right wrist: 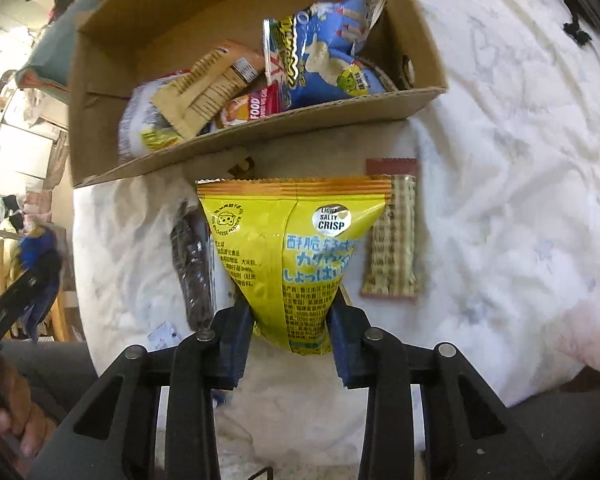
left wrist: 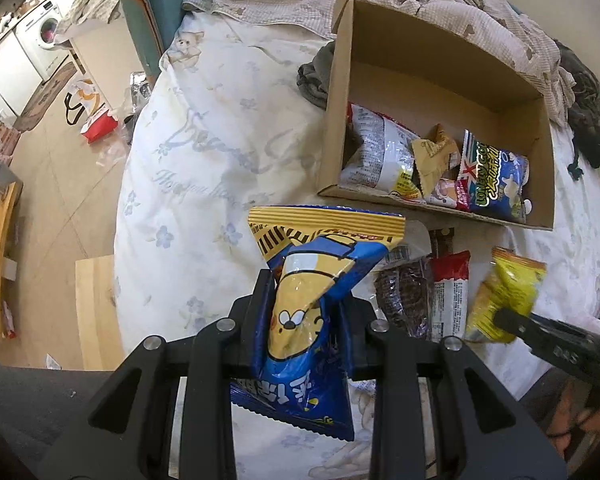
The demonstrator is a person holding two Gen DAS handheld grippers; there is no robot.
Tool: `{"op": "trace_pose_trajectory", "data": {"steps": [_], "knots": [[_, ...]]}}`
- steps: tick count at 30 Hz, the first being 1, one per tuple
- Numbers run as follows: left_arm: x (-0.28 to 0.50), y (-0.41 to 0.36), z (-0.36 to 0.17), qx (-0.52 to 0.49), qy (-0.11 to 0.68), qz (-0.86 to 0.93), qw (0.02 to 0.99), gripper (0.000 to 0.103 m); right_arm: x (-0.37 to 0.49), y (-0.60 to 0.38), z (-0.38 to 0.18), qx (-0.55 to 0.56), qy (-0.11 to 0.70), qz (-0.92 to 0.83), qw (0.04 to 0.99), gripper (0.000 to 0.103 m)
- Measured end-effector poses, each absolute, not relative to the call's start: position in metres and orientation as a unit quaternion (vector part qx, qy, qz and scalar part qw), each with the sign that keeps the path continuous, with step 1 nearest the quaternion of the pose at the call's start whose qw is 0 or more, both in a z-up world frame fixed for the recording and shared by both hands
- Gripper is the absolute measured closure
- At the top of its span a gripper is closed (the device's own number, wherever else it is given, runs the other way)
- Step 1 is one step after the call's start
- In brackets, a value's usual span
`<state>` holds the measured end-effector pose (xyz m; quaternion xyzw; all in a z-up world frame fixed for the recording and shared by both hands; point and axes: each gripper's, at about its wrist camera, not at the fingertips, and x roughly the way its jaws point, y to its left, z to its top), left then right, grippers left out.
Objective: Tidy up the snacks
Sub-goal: 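Carry both bags over the cardboard box and lower them inside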
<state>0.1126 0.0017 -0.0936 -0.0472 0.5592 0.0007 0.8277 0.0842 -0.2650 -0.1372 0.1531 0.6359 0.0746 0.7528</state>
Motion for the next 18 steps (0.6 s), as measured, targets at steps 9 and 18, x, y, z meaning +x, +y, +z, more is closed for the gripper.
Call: {"op": "trace_pose_trajectory", "data": {"steps": [9,18], "knots": [[0.105,0.005,-0.085,-0.043,0.53,0.015,0.847,0.078,0.065,-0.284,-0.108,0.231,0.596,0.123,0.759,0.068],[0.103,0.018,-0.054,-0.048,0.485,0.045,0.872,0.078,0.071,-0.273,-0.059,0.265,0.502,0.187,0.802,0.068]]}}
